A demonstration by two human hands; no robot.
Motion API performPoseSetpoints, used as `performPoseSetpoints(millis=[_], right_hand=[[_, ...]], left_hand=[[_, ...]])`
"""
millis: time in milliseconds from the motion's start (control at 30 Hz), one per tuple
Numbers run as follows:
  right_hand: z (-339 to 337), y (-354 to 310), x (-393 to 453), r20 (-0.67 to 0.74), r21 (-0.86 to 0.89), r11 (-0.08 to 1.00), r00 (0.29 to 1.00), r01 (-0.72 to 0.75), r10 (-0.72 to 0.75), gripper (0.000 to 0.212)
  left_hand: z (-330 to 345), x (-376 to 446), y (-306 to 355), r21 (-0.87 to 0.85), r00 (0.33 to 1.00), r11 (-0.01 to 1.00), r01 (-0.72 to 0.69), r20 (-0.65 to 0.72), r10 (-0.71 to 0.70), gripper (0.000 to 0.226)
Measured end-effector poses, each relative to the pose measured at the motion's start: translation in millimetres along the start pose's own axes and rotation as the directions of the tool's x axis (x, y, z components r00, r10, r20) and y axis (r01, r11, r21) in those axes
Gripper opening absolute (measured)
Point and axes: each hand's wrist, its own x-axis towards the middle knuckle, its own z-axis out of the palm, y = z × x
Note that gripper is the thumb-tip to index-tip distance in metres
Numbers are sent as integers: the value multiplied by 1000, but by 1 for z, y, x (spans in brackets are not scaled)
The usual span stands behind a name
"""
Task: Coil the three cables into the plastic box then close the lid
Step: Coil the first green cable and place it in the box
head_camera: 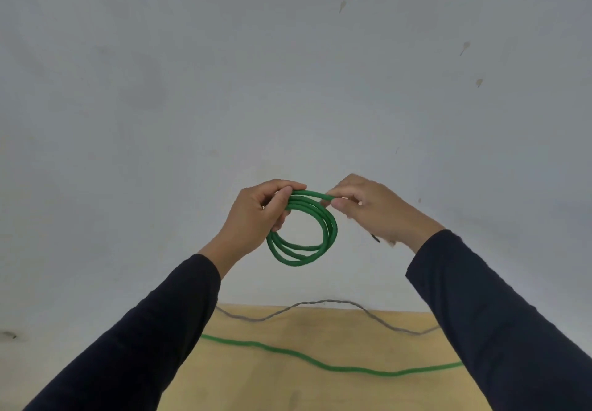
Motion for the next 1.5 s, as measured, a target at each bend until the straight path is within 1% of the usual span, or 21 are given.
performPoseSetpoints(millis=[67,133,200,267,367,433,533,633,700,733,767,833,867,933,1033,1100,1167,1267,1333,1433,1500], right_hand=[[-7,3,3,-60,-68,997,997,45,-49,17],[-7,6,6,-177,-50,998,983,45,-53,14],[2,8,10,-301,-2,999,953,39,-38,11],[13,10,13,-398,86,996,917,39,-1,10],[24,6,15,-470,239,970,879,39,80,9],[32,5,15,-455,360,933,874,2,173,11],[45,3,16,-335,579,811,882,-85,331,16],[55,1,15,-229,692,711,895,-127,383,22],[60,-1,13,-205,747,655,900,-110,384,27],[63,-2,12,-217,744,661,902,-94,372,29],[67,-3,10,-245,712,698,906,-74,346,30],[79,-5,7,-336,558,829,908,-21,249,29],[87,-6,6,-389,456,890,900,5,195,33],[105,-6,3,-484,310,950,865,27,134,43],[129,-7,-6,-543,335,942,818,4,189,38],[146,-7,-17,-523,357,933,819,-41,236,36],[165,-7,-31,-495,390,917,821,-82,284,35],[193,-9,-59,-437,432,886,820,-169,369,34],[208,-11,-82,-374,463,855,823,-234,427,33],[227,-17,-118,-286,508,813,834,-286,472,30],[241,-18,-140,-232,524,787,835,-325,499,29]], left_hand=[[0,-1,1,-27,998,999,33,53,-31,26],[3,-1,1,-67,997,997,48,56,-44,25],[7,-2,0,-111,998,992,53,28,-50,25],[11,-2,-2,-155,998,986,63,2,-63,25],[16,-2,-6,-187,997,980,65,-31,-72,25],[18,-1,-8,-156,995,987,38,-88,-52,25],[22,0,-13,-92,980,996,12,-198,-30,25],[27,1,-18,-68,957,997,23,-286,-41,25],[29,2,-22,-49,937,998,35,-346,-50,25],[30,2,-24,-45,924,998,48,-377,-61,25],[31,2,-25,-53,910,996,65,-406,-81,25],[32,1,-26,-123,879,986,115,-450,-158,26],[33,0,-26,-173,864,975,139,-459,-205,26],[33,-6,-28,-245,853,952,182,-443,-277,25],[32,-26,-38,-250,857,939,238,-402,-324,23],[28,-44,-49,-225,855,935,274,-388,-344,21],[25,-64,-61,-164,858,936,312,-375,-351,20],[22,-98,-80,-101,855,924,369,-353,-380,20],[22,-126,-91,-67,856,911,408,-321,-406,21],[20,-174,-102,-14,860,896,444,-272,-431,16],[20,-207,-109,22,854,883,469,-266,-447,19]])
